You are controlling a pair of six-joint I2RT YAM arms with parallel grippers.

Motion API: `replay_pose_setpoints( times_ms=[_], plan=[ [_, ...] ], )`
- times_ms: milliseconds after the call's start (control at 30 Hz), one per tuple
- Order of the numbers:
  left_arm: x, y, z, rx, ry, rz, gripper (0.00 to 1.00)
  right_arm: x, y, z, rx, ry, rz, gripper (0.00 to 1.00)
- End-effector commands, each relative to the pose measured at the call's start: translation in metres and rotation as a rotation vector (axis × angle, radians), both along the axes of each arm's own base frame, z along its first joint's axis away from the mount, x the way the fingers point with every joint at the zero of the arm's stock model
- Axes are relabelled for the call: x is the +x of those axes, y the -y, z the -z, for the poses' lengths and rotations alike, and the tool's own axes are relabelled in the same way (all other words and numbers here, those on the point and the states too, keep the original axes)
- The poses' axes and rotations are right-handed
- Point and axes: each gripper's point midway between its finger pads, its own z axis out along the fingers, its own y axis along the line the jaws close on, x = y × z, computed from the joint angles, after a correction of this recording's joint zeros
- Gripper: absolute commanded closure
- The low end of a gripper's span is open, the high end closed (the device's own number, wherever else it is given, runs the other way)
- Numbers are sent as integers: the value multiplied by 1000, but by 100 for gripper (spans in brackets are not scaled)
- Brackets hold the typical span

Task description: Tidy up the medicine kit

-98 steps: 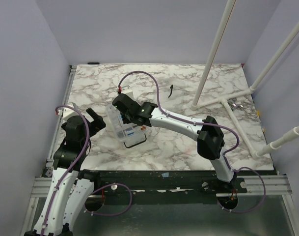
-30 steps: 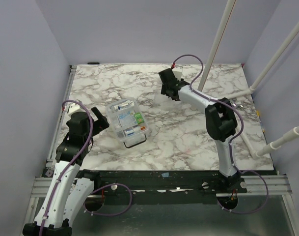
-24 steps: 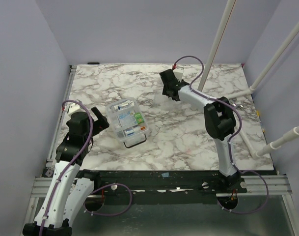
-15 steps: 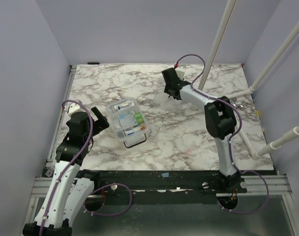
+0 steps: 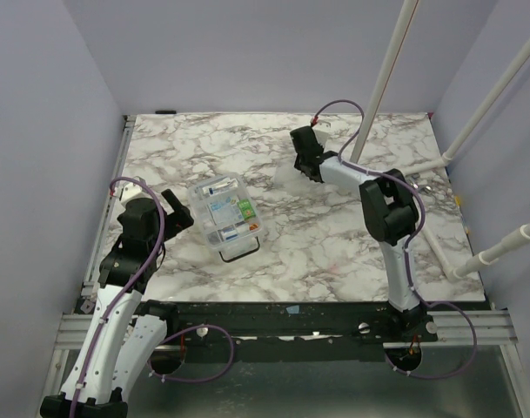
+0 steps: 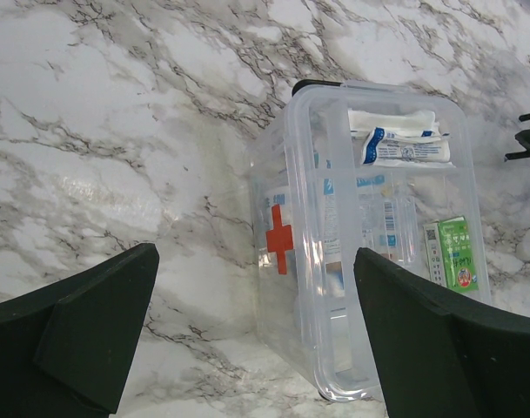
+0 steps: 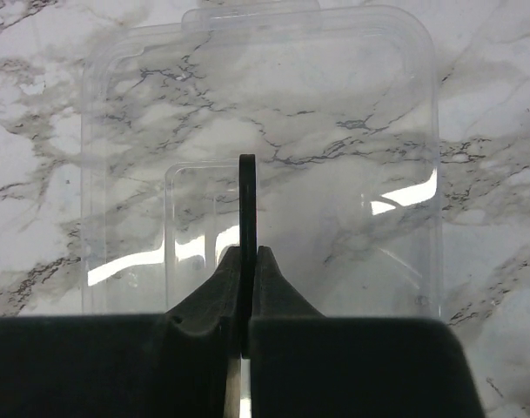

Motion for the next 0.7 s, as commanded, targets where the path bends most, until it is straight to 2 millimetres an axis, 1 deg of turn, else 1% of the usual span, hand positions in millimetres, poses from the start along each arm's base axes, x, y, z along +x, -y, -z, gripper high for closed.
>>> replay_pose_setpoints(
  times_ms=[0,33,67,100,167,500,667],
  plan=[
    [1,2,-1,-3,18,11,1,2,3,-3,30,60,-14,99],
    [1,2,-1,-4,18,11,2,4,1,-10,41,84,-30,99],
    [1,2,-2,-4,20,12,1,2,-1,-12,46,90,-50,99],
    [1,2,-2,-4,20,12,2,4,-4,-21,61,120,-67,99],
    [1,2,-2,-4,19,12,2,4,-8,-32,69,148,-98,99],
    [1,2,-3,-4,23,12,1,2,-15,-87,68,234,-193,99],
    [1,2,-3,-6,25,13,1,-2,-17,-122,66,286,-229,99]
  ],
)
